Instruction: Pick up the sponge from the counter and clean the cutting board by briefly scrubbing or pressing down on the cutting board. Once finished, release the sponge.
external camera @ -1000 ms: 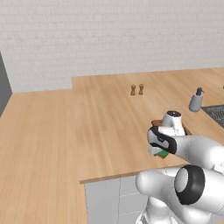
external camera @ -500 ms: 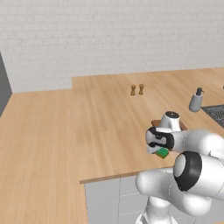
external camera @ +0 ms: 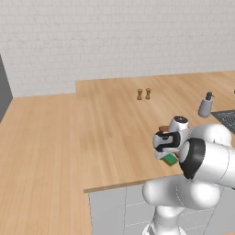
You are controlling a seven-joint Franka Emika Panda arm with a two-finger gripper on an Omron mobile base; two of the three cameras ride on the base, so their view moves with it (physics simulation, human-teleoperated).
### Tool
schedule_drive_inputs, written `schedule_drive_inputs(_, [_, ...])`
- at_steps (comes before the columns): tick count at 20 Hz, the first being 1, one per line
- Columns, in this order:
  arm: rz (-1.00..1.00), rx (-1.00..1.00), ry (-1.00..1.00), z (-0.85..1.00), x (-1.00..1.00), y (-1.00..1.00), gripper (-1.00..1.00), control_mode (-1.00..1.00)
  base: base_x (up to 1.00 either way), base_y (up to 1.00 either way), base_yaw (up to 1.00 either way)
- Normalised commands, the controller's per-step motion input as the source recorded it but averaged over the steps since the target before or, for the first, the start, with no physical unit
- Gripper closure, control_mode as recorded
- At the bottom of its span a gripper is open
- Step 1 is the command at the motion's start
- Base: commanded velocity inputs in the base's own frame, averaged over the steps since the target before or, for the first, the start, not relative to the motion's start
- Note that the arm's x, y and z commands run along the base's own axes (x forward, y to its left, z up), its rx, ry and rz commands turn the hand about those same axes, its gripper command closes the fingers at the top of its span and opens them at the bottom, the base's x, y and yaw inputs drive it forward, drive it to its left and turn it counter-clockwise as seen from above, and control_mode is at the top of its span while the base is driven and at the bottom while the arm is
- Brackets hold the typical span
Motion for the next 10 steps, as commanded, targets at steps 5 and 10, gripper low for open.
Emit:
schedule_drive_inputs(5, [0.02, 0.0, 0.0, -0.22, 0.0, 0.0, -1.0, -1.0, 0.0, 0.0, 0.0])
schedule_drive_inputs(10, [0.0, 0.0, 0.01, -0.34, -0.09, 0.0, -1.0, -1.0, 0.0, 0.0, 0.0])
